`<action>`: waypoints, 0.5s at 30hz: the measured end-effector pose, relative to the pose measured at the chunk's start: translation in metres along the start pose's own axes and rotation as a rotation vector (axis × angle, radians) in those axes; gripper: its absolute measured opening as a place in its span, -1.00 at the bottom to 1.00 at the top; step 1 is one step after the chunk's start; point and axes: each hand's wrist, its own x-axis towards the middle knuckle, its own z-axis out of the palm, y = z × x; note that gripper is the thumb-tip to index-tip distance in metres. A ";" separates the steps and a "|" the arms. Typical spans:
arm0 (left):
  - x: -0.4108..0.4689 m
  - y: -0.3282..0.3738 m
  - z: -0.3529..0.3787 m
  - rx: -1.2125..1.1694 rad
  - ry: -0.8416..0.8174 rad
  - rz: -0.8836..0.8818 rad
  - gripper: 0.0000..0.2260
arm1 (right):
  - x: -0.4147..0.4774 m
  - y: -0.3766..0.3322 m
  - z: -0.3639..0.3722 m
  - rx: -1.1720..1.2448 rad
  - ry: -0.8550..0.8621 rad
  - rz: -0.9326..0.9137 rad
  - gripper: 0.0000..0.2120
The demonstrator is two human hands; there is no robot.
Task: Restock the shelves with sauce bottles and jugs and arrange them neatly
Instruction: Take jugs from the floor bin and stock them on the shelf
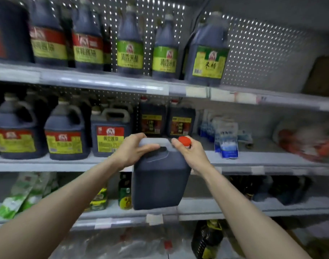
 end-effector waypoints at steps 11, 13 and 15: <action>0.055 0.030 -0.027 0.049 0.073 0.096 -0.56 | 0.055 -0.041 -0.015 -0.018 0.020 -0.073 -0.67; 0.072 0.027 -0.025 0.033 0.079 0.095 -0.57 | 0.072 -0.039 -0.017 -0.017 0.022 -0.090 -0.67; 0.087 0.023 -0.022 0.038 0.099 0.105 -0.57 | 0.088 -0.037 -0.019 -0.036 0.008 -0.098 -0.71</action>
